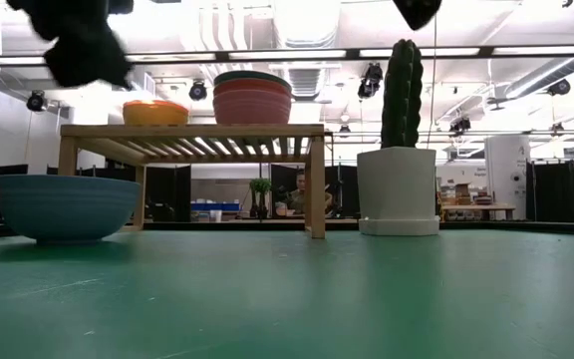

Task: Place and stack bowls onto a shelf
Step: Stack the blue bowl on the top of the teal bowl on the shelf

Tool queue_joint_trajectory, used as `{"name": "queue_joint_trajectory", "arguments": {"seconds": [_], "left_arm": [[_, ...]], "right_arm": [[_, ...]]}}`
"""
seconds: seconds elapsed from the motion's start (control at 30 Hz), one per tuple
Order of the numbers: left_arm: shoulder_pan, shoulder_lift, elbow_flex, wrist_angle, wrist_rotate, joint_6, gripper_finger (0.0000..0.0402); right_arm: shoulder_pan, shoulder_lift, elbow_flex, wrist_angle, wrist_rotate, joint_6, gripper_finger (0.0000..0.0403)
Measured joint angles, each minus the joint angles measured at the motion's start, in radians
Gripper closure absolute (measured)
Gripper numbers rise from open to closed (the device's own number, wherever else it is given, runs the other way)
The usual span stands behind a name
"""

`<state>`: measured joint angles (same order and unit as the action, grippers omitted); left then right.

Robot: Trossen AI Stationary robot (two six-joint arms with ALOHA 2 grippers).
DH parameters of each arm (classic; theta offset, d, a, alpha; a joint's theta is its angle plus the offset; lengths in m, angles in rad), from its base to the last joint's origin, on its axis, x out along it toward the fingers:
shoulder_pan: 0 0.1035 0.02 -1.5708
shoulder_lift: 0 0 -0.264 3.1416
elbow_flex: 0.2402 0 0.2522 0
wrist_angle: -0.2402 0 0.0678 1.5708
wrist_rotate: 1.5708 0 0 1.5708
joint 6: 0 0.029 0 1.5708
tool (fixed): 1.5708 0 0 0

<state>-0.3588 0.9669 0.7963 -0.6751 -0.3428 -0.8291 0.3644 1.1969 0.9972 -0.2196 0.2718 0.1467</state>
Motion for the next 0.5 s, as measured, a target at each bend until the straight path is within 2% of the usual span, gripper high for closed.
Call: {"name": "queue_joint_trajectory", "arguments": {"seconds": [0.1,0.23,0.37,0.5], "left_arm": [[0.0,0.092,0.037,-0.153,0.071,-0.145,0.0271],[0.0,0.22,0.119,-0.364,0.106,-0.296,0.0271],[0.0,0.316,0.192,-0.457,0.128,-0.31,0.0264],[0.0,0.383,0.236,-0.454,0.137,-0.274,0.024]], "right_arm": [[0.019,0.002,-0.034,0.03,-0.001,-0.007,0.0394],[0.02,0.002,-0.061,0.048,0.001,-0.007,0.0394],[0.02,0.002,-0.064,0.052,0.001,-0.008,0.0394],[0.022,0.002,-0.064,0.052,0.0,-0.008,0.0394]]}}
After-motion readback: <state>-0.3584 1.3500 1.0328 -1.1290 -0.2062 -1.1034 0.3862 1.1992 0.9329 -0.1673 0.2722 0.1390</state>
